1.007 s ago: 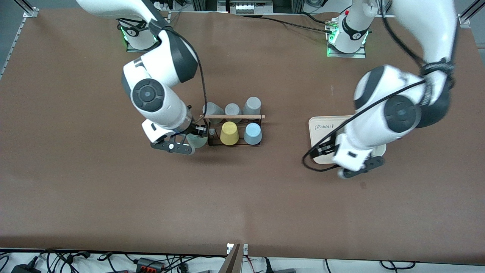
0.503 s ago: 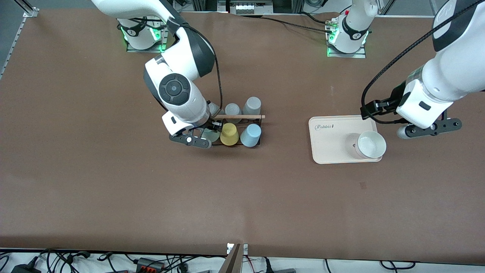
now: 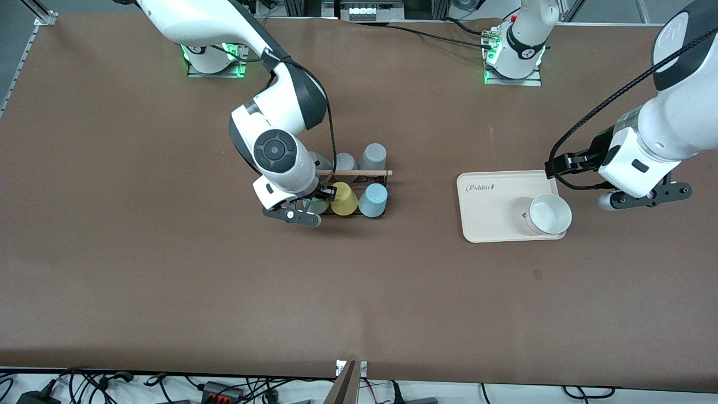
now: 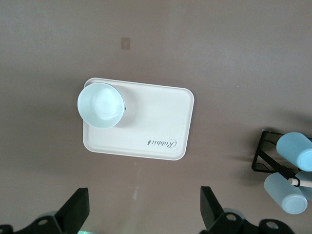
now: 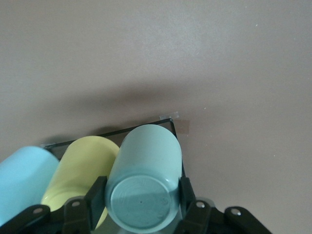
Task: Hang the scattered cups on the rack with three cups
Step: 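Hang the teal cup beside the yellow cup while the left gripper withdraws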
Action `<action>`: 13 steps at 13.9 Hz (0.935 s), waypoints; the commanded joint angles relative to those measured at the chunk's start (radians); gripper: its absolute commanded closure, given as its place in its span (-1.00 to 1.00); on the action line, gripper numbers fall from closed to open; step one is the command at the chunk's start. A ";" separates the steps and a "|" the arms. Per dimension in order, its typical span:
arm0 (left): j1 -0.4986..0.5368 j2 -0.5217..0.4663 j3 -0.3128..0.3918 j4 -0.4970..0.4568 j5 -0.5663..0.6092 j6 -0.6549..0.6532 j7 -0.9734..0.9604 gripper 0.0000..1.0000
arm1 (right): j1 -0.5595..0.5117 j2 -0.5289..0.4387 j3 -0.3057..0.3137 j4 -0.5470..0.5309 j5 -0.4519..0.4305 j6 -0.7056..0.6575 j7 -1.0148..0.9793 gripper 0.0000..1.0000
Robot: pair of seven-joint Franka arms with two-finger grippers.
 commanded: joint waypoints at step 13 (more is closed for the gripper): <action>-0.100 -0.156 0.129 -0.183 -0.018 0.048 0.171 -1.00 | -0.030 -0.095 -0.129 0.126 -0.061 -0.127 -0.047 -1.00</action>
